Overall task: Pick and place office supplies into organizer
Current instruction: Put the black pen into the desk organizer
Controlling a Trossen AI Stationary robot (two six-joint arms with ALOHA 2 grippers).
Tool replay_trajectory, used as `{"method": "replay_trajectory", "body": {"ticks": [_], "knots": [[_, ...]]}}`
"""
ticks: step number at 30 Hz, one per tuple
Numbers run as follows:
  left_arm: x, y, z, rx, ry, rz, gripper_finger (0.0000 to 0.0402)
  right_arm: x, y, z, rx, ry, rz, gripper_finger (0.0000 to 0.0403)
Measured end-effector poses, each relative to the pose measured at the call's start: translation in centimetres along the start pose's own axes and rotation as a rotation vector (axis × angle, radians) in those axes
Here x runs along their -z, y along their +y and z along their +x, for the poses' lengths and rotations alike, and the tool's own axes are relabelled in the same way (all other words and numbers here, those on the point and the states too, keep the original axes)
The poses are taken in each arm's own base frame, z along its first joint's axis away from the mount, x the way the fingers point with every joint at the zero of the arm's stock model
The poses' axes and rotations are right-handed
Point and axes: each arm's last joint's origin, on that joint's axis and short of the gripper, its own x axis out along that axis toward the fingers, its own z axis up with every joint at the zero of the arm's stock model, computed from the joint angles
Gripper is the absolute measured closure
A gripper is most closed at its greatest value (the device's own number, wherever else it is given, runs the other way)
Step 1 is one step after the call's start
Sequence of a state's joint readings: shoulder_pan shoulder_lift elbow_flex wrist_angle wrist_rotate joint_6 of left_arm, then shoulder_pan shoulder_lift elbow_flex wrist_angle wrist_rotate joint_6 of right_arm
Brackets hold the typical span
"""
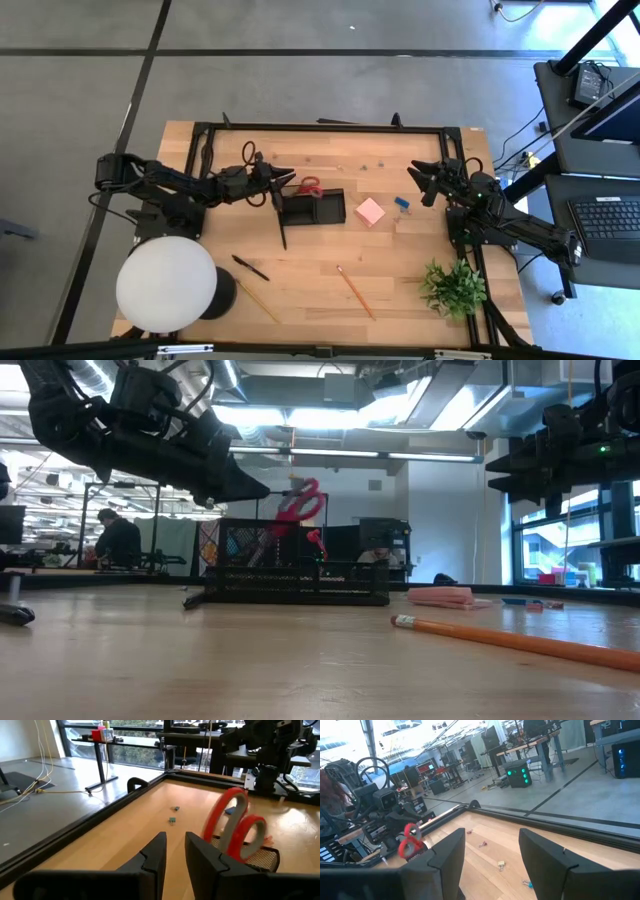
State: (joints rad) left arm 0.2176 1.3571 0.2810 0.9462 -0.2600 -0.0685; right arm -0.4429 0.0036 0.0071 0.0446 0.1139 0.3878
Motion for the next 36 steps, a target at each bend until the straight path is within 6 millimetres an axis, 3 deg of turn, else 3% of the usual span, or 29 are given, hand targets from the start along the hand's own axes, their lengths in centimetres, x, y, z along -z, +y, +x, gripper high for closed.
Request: {"method": "replay_trajectory", "body": {"ticks": [9,20,25,29,36], "knots": [[-0.1,0.0,0.0,-0.002,-0.007,-0.009,0.0335,0.0,0.0,0.0,0.000,0.000,0.000,0.0212],[-2.5,0.4,-1.6,-0.044,-0.081,-0.052,0.0335,0.0,0.0,0.0,0.000,0.000,-0.001,0.0212],[-3.4,0.5,-2.0,-0.083,0.136,-0.096,0.0335,0.0,0.0,0.0,0.000,0.000,0.000,0.0212],[-4.8,0.2,-2.3,-0.074,0.364,0.002,0.0335,0.0,0.0,0.0,0.000,0.000,-0.001,0.0212],[-8.2,-0.9,-3.3,0.007,0.530,0.112,0.0335,0.0,0.0,0.0,0.000,0.000,-0.003,0.0212]]}}
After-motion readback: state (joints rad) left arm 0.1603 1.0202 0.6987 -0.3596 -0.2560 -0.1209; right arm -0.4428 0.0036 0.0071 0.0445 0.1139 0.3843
